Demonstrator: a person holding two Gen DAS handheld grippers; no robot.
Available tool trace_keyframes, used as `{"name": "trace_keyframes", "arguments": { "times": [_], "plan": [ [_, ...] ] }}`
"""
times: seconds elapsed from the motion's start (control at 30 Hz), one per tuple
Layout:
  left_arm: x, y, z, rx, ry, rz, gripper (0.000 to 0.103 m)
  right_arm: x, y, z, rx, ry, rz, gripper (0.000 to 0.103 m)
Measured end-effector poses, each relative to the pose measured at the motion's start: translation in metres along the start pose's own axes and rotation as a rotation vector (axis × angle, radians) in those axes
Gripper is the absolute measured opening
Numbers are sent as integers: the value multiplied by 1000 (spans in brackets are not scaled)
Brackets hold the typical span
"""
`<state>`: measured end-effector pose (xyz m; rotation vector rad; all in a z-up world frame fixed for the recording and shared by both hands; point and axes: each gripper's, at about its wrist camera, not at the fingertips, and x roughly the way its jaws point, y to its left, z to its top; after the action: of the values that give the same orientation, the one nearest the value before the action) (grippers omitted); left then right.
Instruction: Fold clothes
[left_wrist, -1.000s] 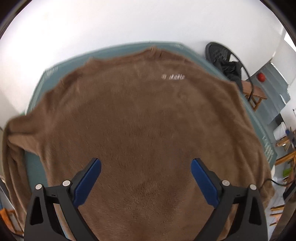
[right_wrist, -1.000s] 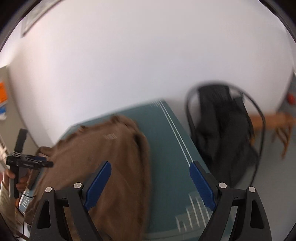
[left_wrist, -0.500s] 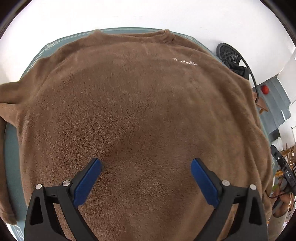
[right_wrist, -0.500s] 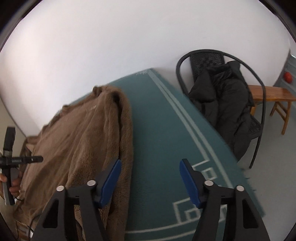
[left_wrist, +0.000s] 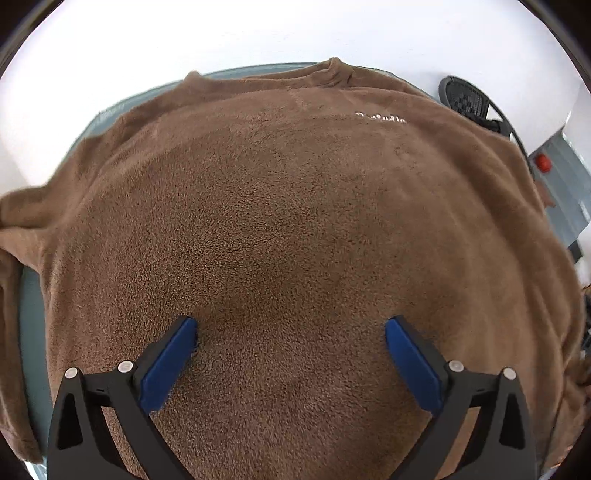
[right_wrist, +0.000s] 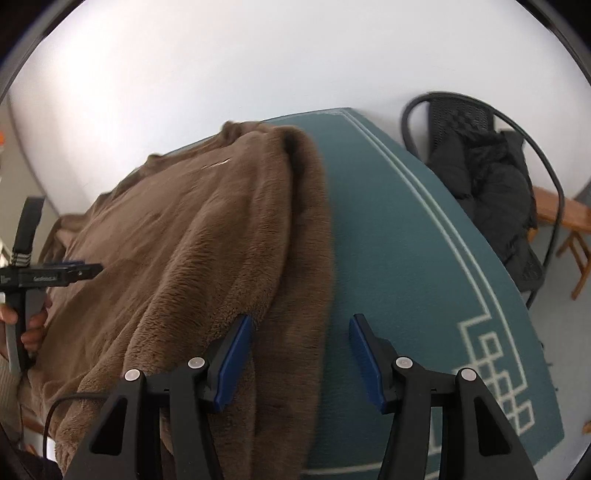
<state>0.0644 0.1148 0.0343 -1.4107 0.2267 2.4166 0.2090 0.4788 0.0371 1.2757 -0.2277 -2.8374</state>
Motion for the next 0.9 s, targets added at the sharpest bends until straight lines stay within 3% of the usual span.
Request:
{"name": "trace_keyframes", "arguments": {
  "times": [0.07, 0.13, 0.27, 0.3, 0.4, 0.57, 0.7, 0.8, 0.9],
  "plan": [
    [-2, 1, -2, -5, -22, -1, 102, 1, 5, 0, -7, 3, -5, 57],
    [-3, 1, -3, -5, -31, -6, 102, 1, 6, 0, 3, 7, -5, 48],
    [-4, 1, -7, 0, -46, -8, 102, -8, 1, 2, 55, 12, -9, 12],
    [-5, 1, -8, 1, -48, -10, 102, -12, -1, 4, 68, 4, -22, 11],
    [-9, 2, -11, 2, -52, -14, 102, -29, -6, 13, 92, -41, -75, 9],
    [-8, 2, -11, 2, -55, -14, 102, -90, -9, 44, 46, -243, -267, 9],
    [-8, 1, -10, 2, -57, -13, 102, -121, 3, 66, -35, -397, -469, 9],
    [-8, 1, -11, 2, -59, -13, 102, -120, 3, 74, -34, -409, -476, 10],
    [-9, 1, -11, 3, -59, -13, 102, -96, 0, 72, -43, -315, -442, 14]
  ]
}}
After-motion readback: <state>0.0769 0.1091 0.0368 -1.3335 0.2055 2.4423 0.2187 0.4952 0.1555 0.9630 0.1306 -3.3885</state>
